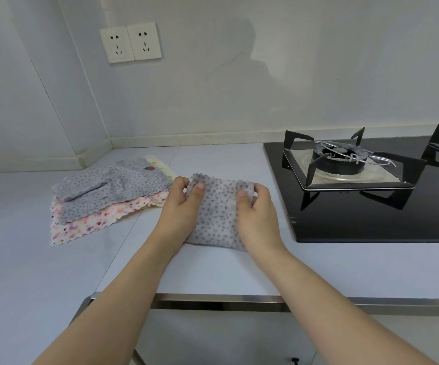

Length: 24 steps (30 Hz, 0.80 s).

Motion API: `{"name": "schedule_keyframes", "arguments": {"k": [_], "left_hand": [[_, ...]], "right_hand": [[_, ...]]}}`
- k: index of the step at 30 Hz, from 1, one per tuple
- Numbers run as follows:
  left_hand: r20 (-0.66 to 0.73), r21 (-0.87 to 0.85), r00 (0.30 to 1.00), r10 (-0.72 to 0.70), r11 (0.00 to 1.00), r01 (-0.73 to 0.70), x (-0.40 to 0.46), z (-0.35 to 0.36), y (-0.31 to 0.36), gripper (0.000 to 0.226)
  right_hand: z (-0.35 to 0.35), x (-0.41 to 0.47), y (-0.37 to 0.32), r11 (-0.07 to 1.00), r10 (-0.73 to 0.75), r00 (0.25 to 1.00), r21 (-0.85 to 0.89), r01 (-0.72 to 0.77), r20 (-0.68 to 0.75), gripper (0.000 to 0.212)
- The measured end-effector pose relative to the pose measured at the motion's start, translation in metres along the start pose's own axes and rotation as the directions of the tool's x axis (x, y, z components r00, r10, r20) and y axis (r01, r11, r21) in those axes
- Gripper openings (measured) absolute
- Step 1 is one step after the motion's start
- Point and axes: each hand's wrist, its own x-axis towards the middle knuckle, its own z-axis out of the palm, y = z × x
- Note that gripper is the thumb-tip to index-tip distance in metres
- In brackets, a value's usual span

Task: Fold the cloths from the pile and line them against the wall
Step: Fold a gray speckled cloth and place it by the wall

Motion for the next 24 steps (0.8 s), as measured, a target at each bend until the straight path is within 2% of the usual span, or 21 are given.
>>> {"name": "schedule_keyframes", "arguments": {"k": [4,8,10,14,16,21,24], "left_hand": [[-0.032,0.121,0.999,-0.01,0.993,0.014,0.004,0.006,0.001,0.047],[-0.022,0.189,1.0,0.013,0.982,-0.009,-0.003,0.009,0.007,0.039],[-0.033,0.166,0.999,-0.023,0.986,0.028,-0.01,0.008,0.013,0.036],[-0.056,0.014,0.99,-0.126,0.992,0.127,-0.023,0.007,0.023,0.034],[-0.062,-0.003,0.99,-0.125,0.992,0.125,-0.028,0.01,0.025,0.026],[-0.095,0.044,0.993,-0.072,0.996,0.077,-0.01,0.023,0.034,0.013],[-0.092,0.028,0.994,-0.057,0.998,0.059,0.028,0.032,0.028,0.023]], "right_hand": [[0.001,0.0,-0.001,0.996,-0.044,0.998,-0.08,0.04,-0.049,0.038],[-0.001,-0.007,-0.005,0.995,-0.056,0.991,-0.088,0.045,-0.124,0.036],[-0.003,-0.013,-0.007,0.996,-0.041,0.989,-0.086,0.029,-0.14,0.036],[-0.008,-0.021,-0.016,0.997,0.043,0.991,-0.052,-0.05,-0.129,0.041],[-0.013,-0.018,-0.02,0.993,0.069,0.989,-0.09,-0.081,-0.132,0.042],[-0.022,0.011,-0.027,0.991,-0.015,0.989,-0.133,-0.005,-0.149,0.039],[-0.016,0.049,-0.027,0.989,-0.043,0.988,-0.144,0.022,-0.147,0.037]]}}
